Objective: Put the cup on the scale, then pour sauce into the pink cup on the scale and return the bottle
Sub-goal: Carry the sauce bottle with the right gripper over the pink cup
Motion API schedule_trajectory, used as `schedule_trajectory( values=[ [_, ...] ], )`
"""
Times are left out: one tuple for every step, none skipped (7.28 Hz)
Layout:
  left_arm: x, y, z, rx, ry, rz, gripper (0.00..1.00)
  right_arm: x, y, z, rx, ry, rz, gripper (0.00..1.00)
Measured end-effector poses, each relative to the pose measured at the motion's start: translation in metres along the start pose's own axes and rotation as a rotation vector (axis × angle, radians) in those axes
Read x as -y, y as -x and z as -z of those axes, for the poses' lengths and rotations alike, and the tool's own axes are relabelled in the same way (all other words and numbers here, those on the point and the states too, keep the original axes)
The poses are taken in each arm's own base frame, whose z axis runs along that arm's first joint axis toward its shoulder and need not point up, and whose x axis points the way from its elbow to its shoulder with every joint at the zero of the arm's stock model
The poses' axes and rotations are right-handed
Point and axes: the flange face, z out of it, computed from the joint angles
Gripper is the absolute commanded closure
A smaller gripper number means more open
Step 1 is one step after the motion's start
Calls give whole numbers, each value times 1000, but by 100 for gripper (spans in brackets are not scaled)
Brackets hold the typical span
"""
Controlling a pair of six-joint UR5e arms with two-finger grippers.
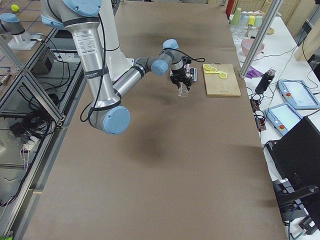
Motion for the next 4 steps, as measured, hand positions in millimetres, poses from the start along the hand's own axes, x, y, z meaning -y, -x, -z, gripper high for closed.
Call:
schedule_trajectory(
  values=[
    [-3,1,-2,-2,4,4,2,16,10,4,-21,55,25,100],
    [-7,3,-5,-3,10,9,2,25,21,2,-52,103,50,100],
    [-10,4,-7,-4,14,13,2,30,33,-2,-82,147,75,100],
    [-12,5,-9,-4,17,16,2,37,44,-2,-104,195,97,100]
  ],
)
